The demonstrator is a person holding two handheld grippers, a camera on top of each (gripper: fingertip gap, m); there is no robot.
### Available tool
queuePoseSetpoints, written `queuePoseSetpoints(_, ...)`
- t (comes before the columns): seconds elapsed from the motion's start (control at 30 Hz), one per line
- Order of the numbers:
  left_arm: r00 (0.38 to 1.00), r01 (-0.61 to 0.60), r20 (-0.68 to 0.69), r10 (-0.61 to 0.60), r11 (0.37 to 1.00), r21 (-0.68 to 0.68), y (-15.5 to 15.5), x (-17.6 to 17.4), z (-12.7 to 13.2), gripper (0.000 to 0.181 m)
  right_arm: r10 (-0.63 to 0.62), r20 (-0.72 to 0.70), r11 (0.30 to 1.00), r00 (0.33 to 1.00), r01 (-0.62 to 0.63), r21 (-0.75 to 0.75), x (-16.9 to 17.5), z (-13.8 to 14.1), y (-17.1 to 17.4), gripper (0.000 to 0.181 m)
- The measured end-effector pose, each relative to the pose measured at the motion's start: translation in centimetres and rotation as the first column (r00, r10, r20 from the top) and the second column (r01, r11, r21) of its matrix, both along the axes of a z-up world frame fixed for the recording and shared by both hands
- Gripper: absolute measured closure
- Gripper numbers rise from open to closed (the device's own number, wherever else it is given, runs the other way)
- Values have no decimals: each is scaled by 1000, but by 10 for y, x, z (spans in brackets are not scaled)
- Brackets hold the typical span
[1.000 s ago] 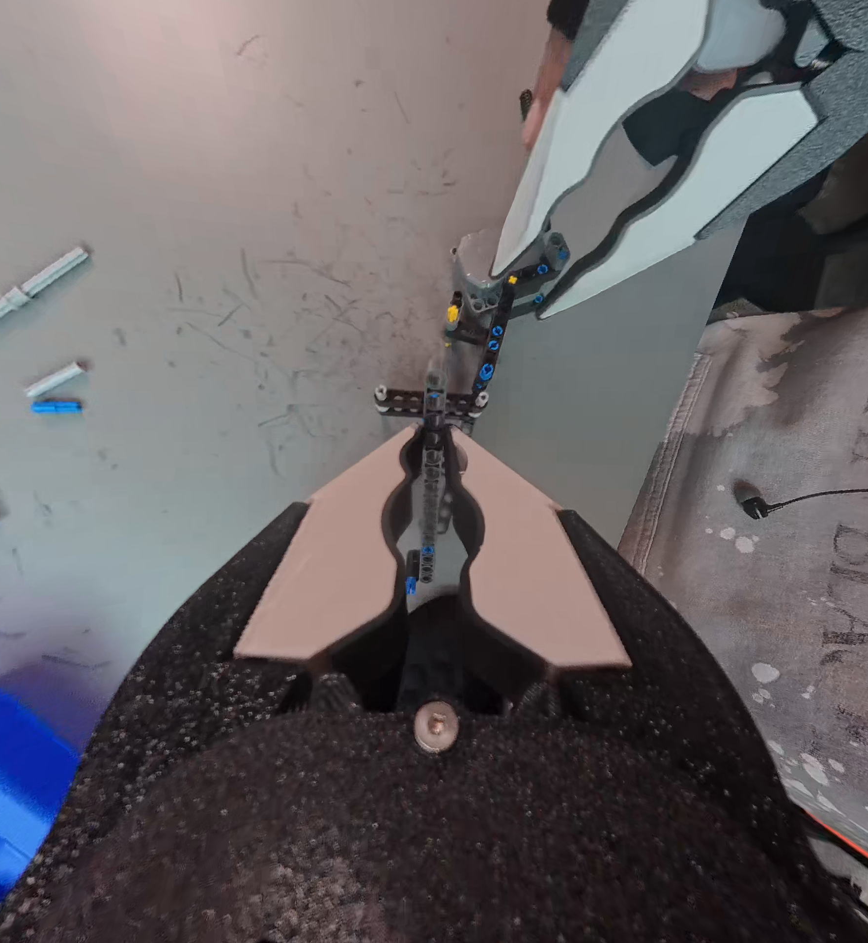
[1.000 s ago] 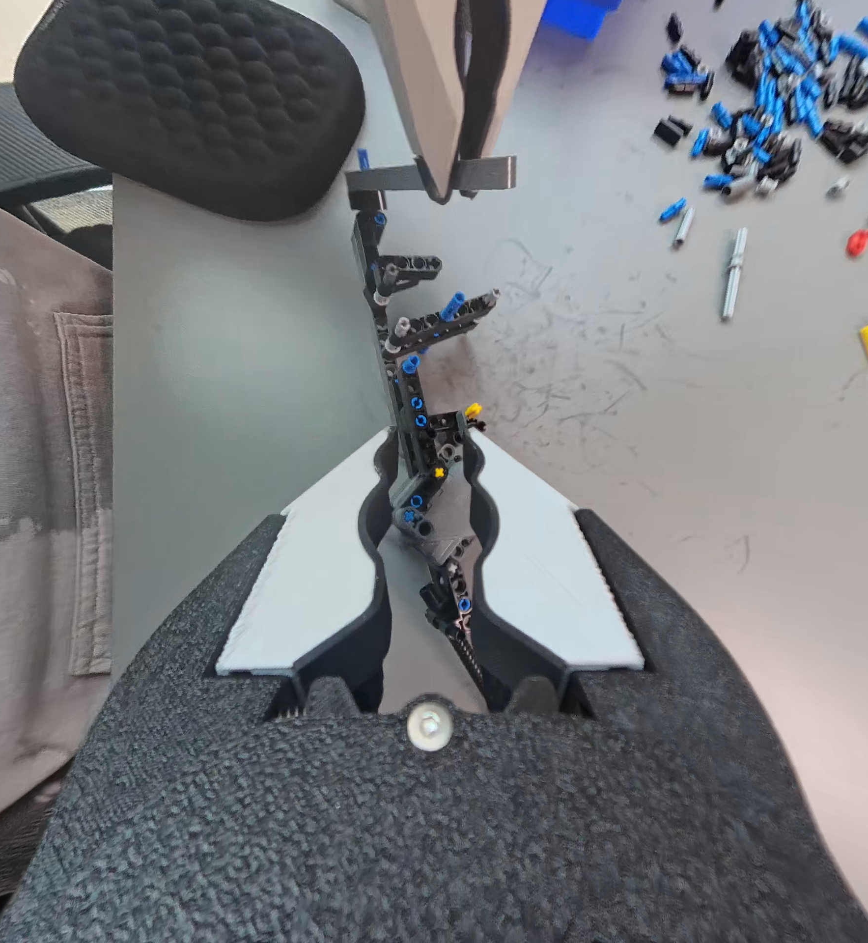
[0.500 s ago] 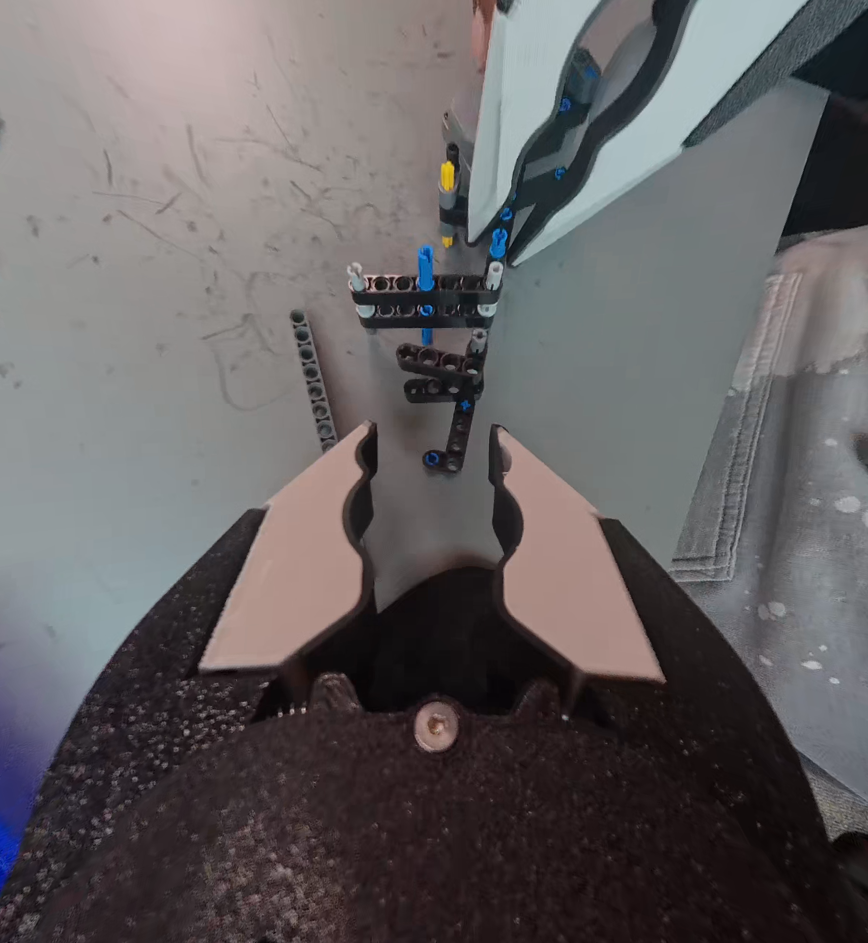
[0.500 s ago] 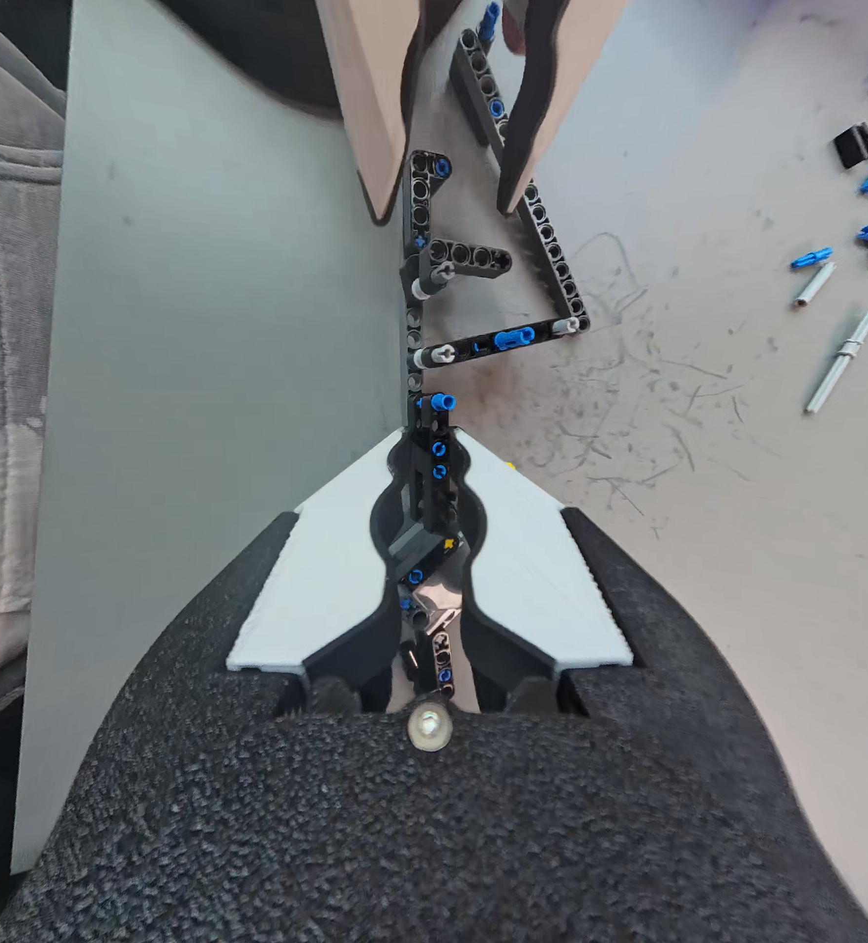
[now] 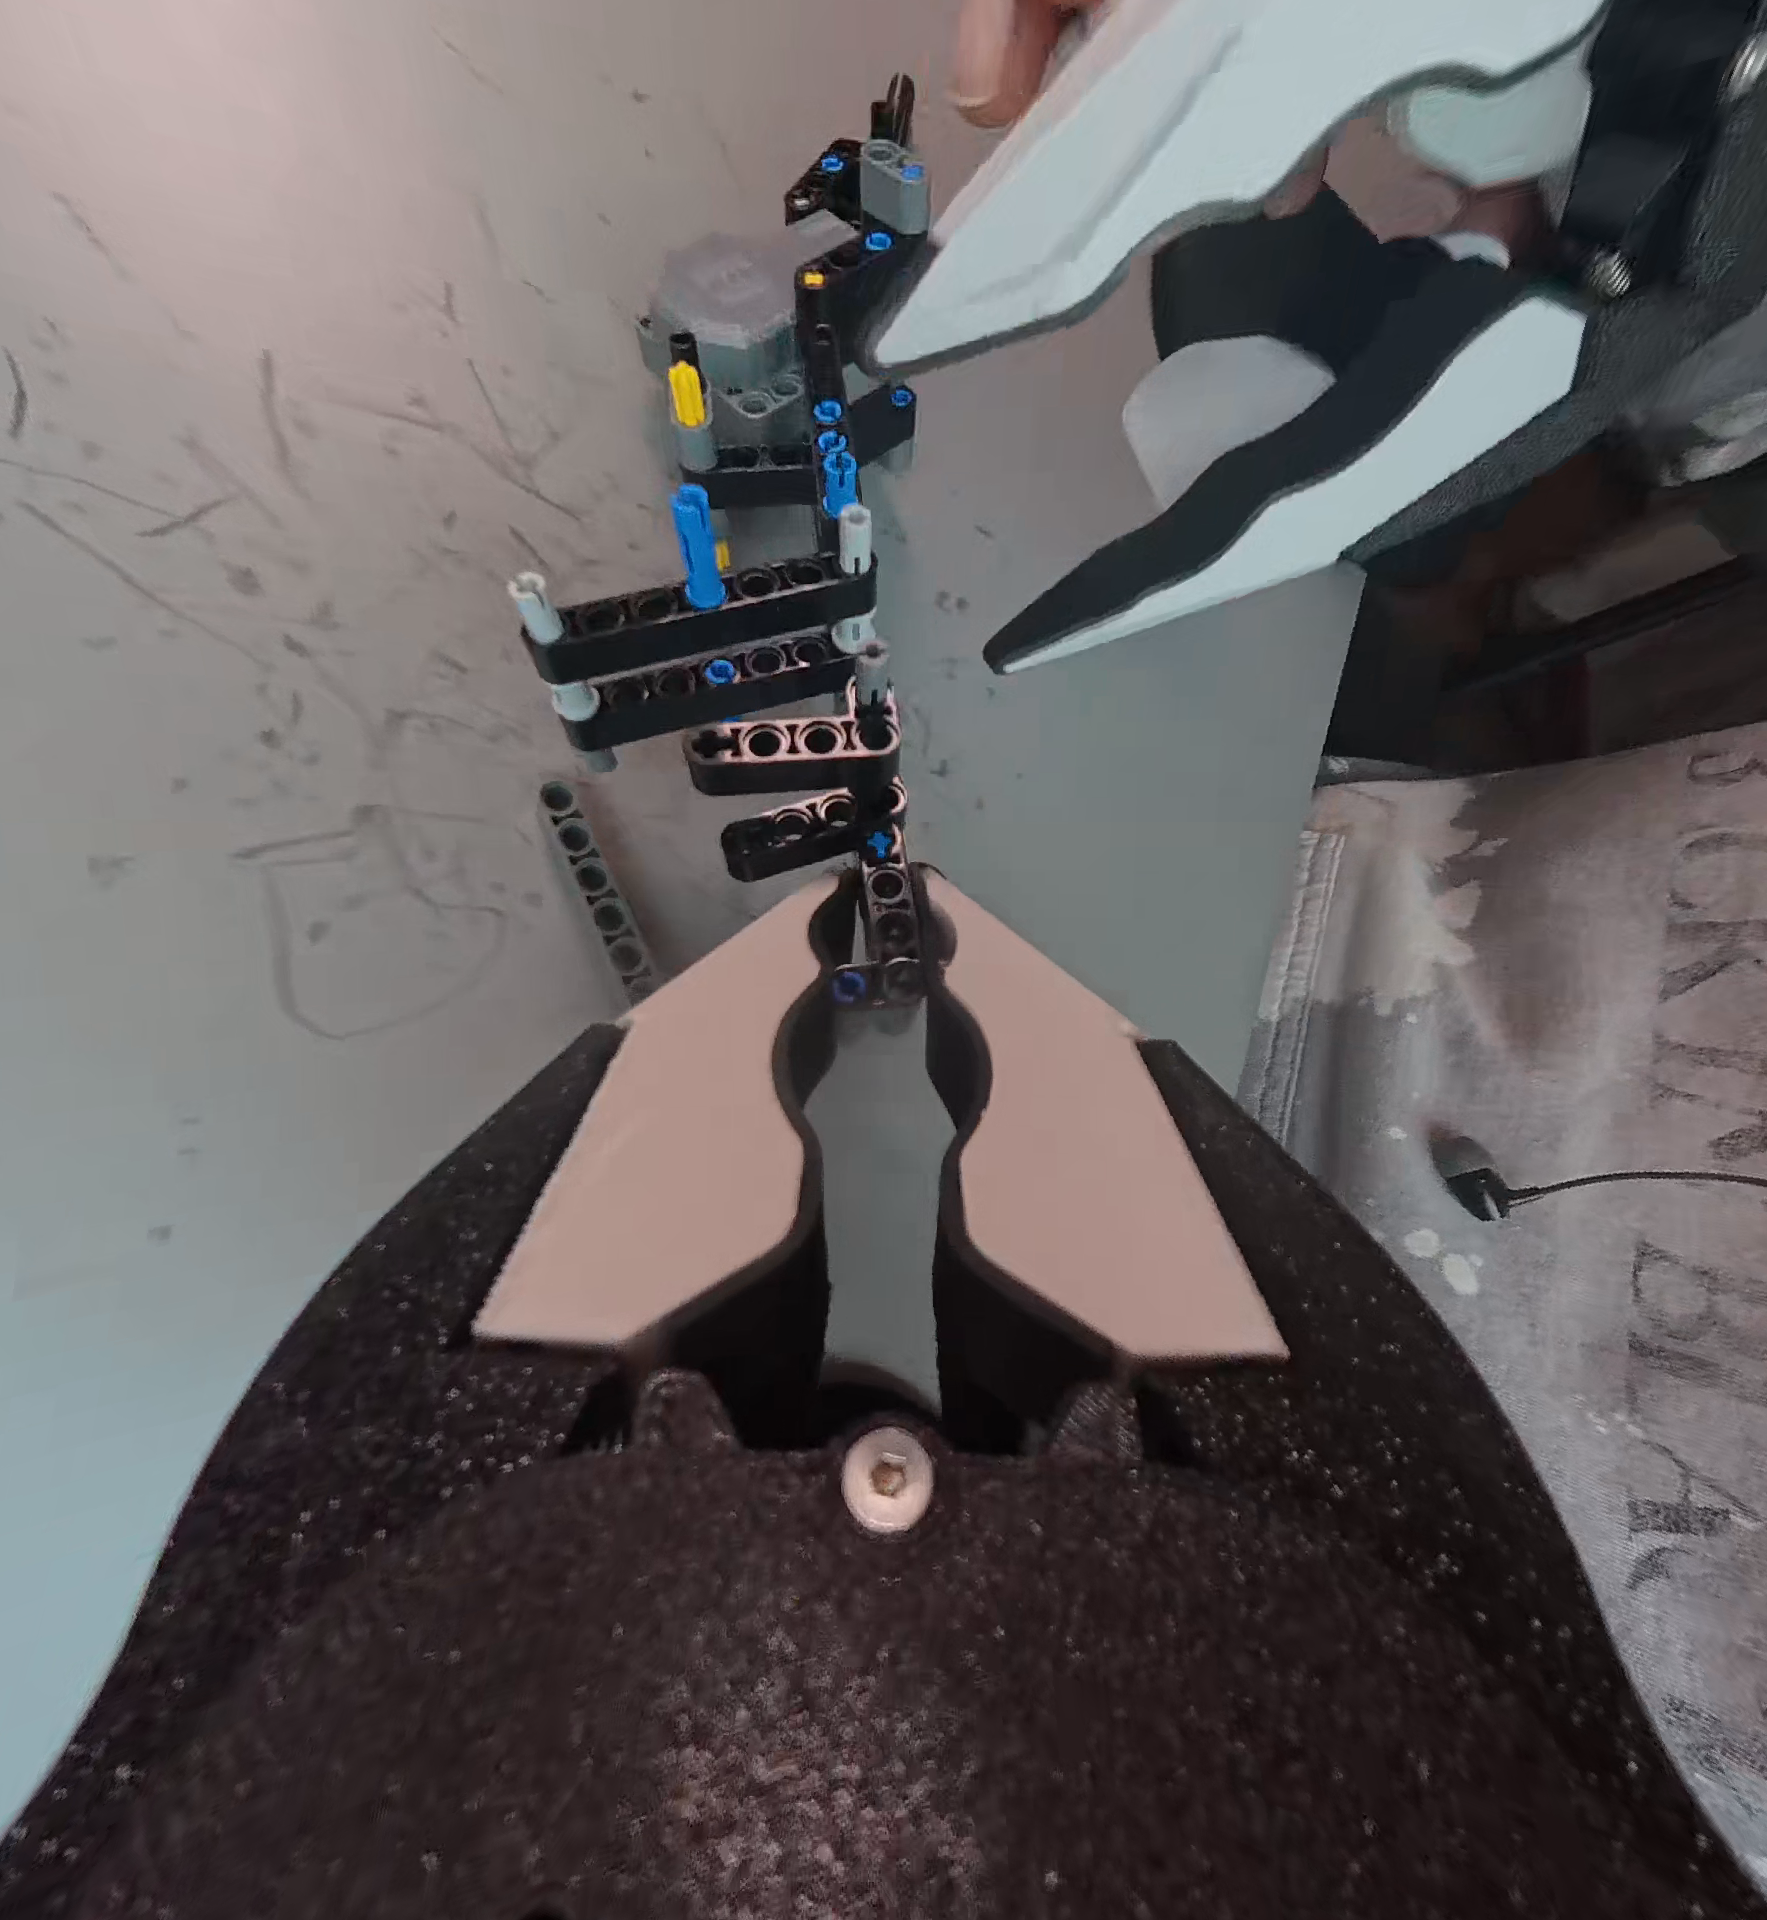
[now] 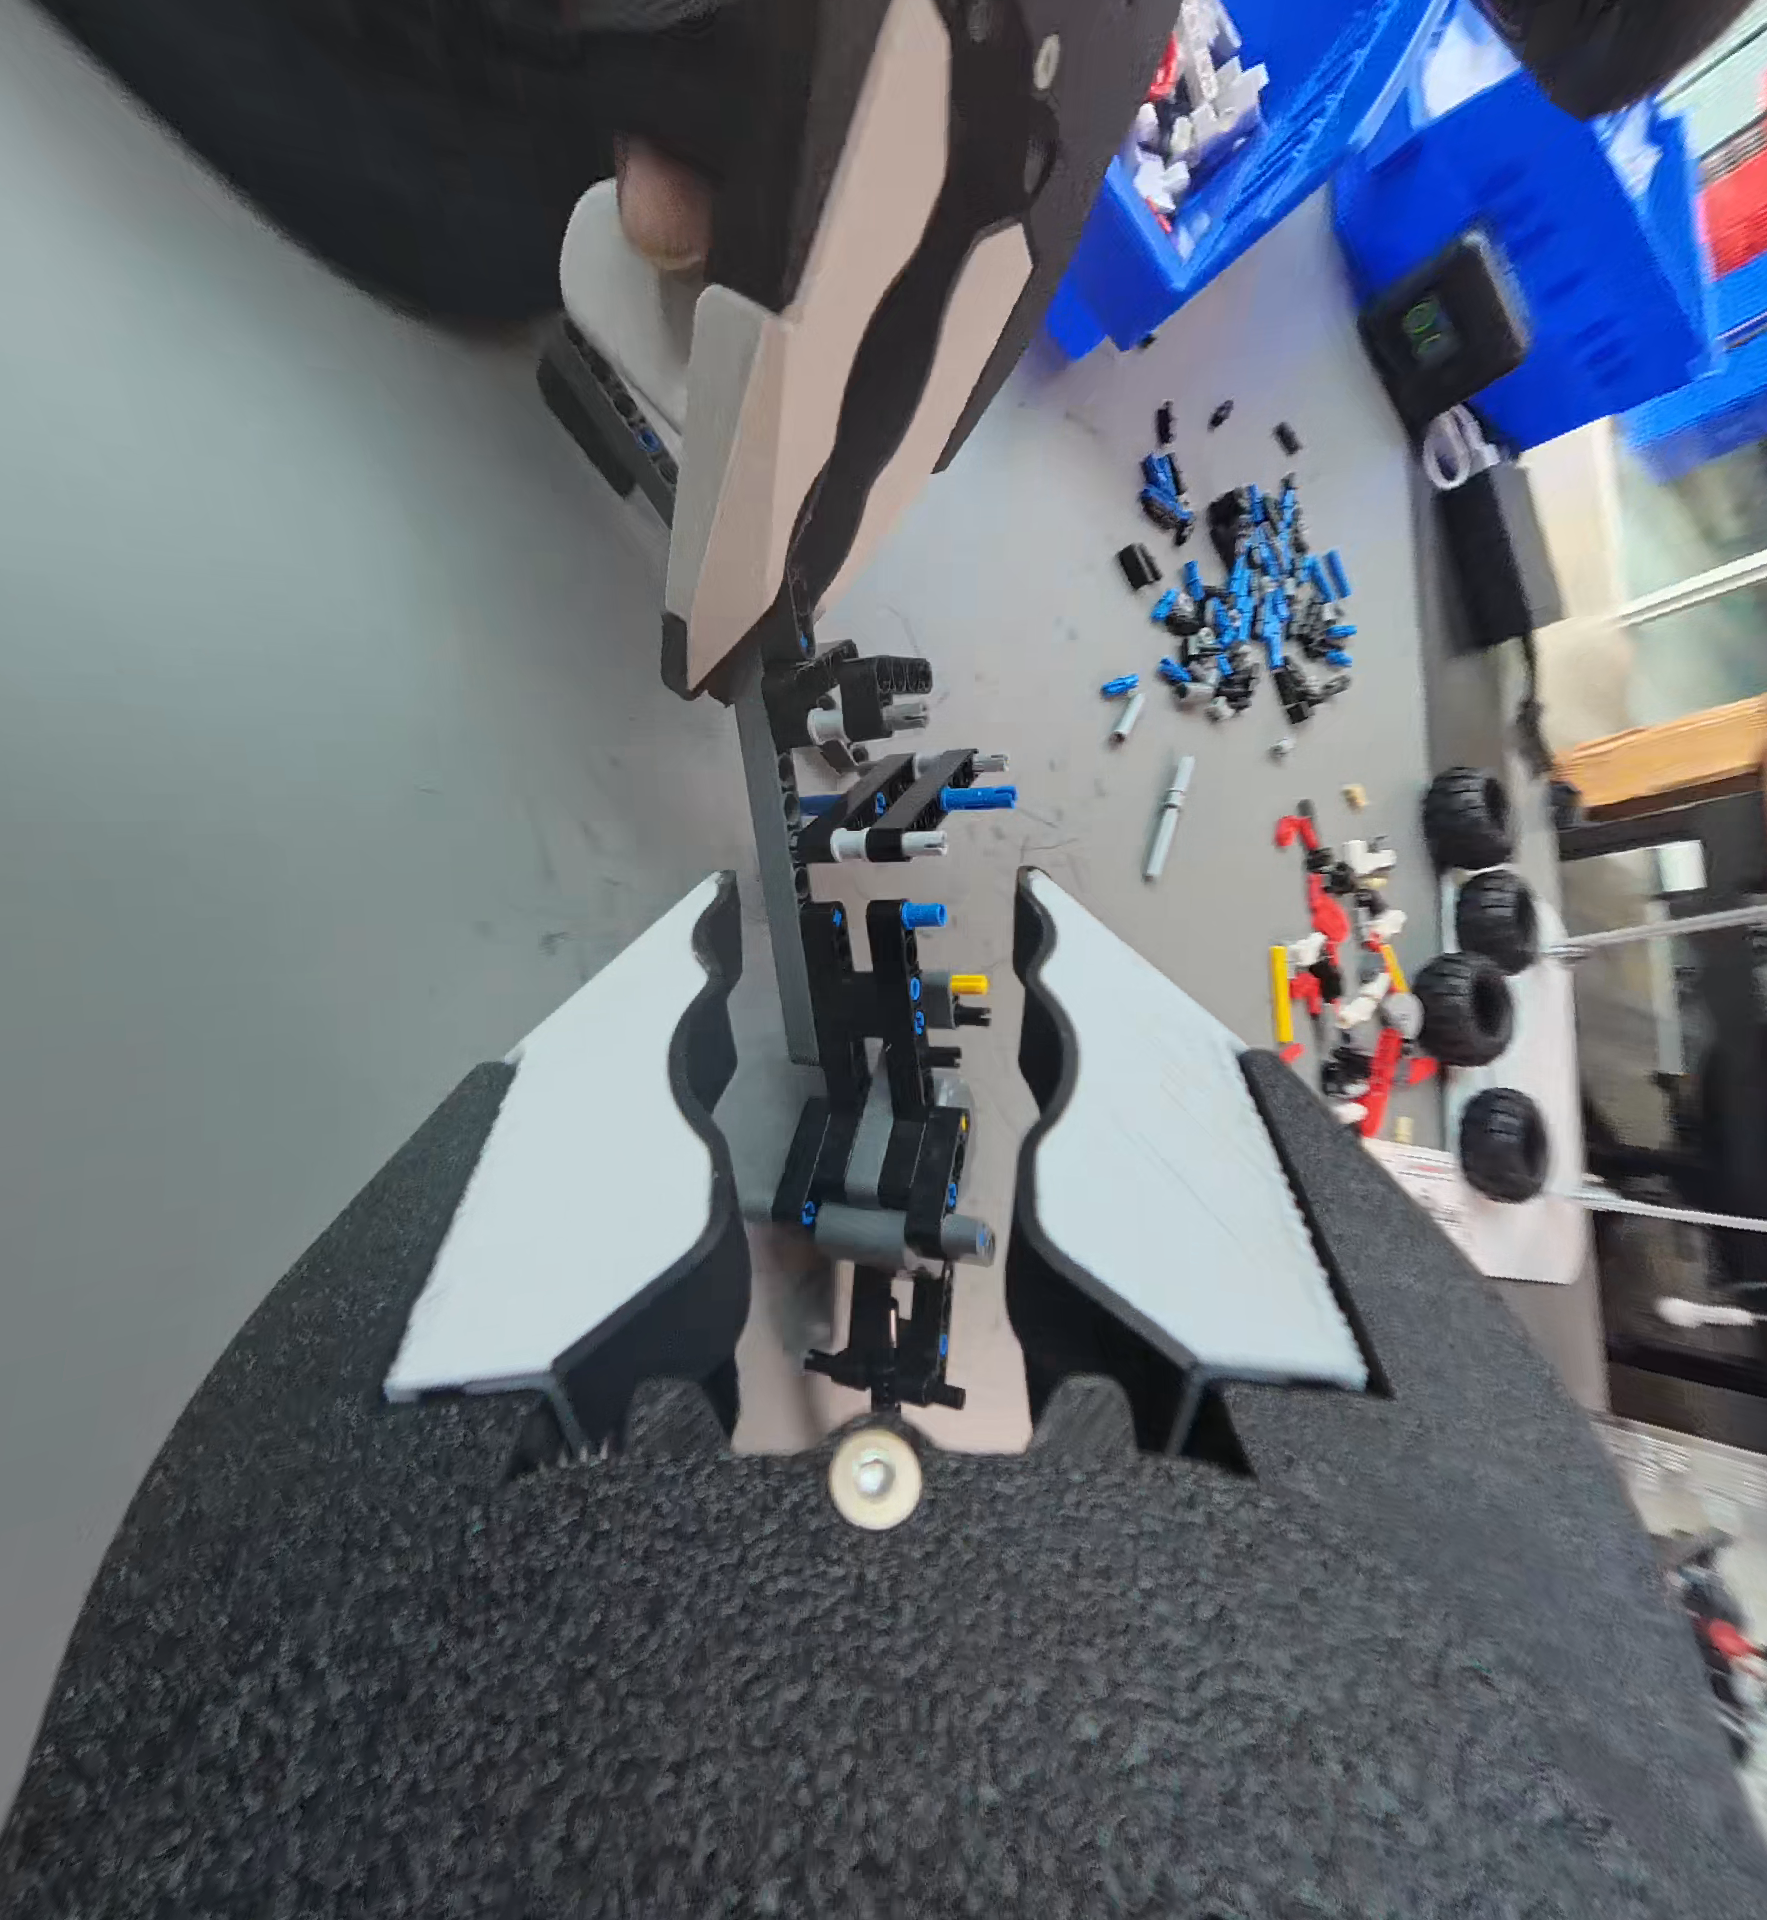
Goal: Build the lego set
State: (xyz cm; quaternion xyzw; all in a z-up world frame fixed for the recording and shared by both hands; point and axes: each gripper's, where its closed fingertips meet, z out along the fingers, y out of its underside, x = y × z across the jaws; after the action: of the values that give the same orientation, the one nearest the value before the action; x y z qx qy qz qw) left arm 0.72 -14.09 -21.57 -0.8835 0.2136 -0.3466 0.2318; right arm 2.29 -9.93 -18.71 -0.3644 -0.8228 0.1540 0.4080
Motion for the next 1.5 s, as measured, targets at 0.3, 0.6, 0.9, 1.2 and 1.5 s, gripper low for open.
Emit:
queuePoseSetpoints(0.3, 995, -22, 90, 31, 995, -100, 3, 5, 5, 170, 25, -144, 954, 989, 19, 298, -13, -17, 7, 136)
queuePoseSetpoints(0.6, 988, -6, 150, 30, 987, -158, 4, 4, 12, 170, 71, -115, 925, 991, -23, 379, -14, -18, 10, 134)
queuePoseSetpoints(0.9, 983, -22, 173, 57, 980, -199, 6, 3, 13, 171, 13, -148, 917, 989, 47, 396, -16, -16, 10, 136)
queuePoseSetpoints(1.2, 981, -35, 174, 83, 965, -259, 7, 3, 7, 170, 28, -109, 841, 994, 36, 540, -18, -20, 10, 135)
queuePoseSetpoints(1.5, 975, -51, 196, 107, 962, -269, 10, 6, 8, 170, -32, -85, 816, 996, 75, 573, -15, -22, 13, 139)
